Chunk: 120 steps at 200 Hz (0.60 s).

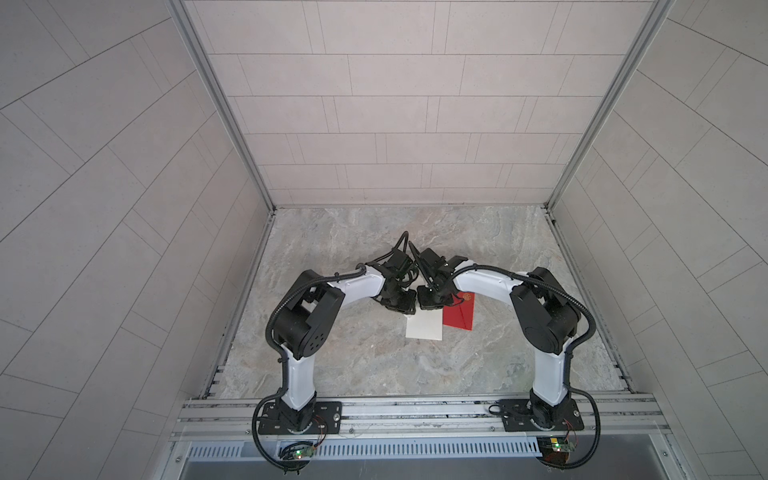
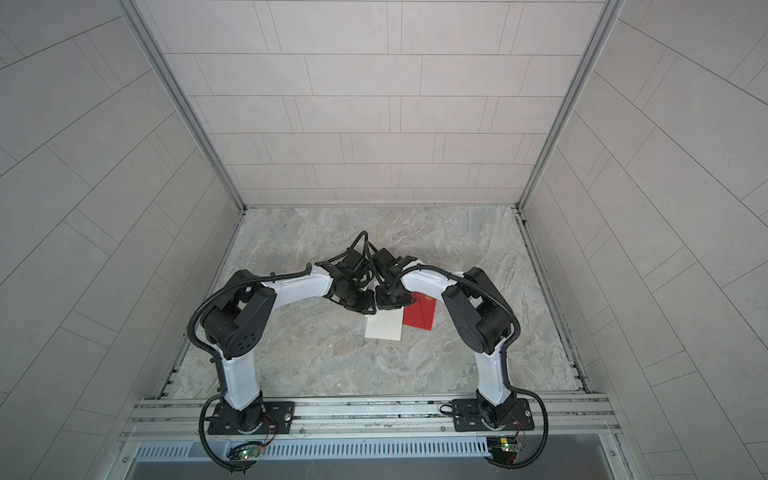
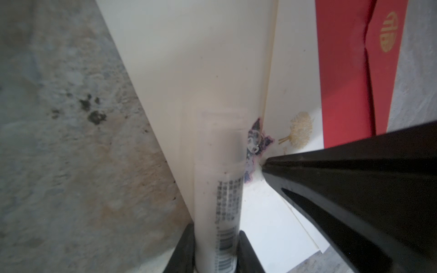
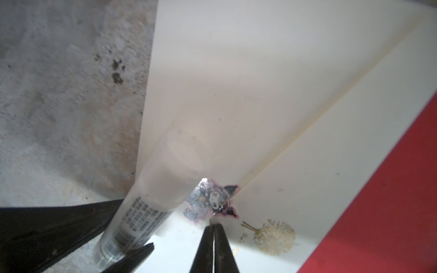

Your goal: Place the letter into the envelope and seal it

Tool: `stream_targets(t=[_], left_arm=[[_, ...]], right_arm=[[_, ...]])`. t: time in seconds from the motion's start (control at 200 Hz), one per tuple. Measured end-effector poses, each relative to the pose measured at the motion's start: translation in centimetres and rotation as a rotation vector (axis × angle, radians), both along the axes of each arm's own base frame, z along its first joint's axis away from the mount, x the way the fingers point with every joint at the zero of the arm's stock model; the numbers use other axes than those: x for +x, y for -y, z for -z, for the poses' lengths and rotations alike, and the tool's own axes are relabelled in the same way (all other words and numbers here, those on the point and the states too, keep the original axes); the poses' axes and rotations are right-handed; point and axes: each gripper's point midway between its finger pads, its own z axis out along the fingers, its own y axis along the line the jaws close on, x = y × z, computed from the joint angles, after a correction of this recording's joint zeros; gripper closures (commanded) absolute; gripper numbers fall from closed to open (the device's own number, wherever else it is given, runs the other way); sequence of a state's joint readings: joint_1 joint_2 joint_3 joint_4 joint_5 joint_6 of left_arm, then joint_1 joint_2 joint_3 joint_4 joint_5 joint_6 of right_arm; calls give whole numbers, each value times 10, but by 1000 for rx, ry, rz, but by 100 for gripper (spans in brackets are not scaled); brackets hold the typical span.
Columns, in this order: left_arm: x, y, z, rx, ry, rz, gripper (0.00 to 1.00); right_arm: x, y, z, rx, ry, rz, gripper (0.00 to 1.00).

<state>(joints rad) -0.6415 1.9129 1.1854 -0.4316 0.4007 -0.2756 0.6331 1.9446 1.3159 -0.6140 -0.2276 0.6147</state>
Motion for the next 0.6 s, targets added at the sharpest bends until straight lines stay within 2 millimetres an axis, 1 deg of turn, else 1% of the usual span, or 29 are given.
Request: stream_targets(t=[0.275,0.6], left_arm=[[0,0,0,0,2,7,100],[-1,2,-1,-5,-1,12,100]], right_arm=[[10,8,2,5,2,54,92],[7,4,5,-23,19,67,91]])
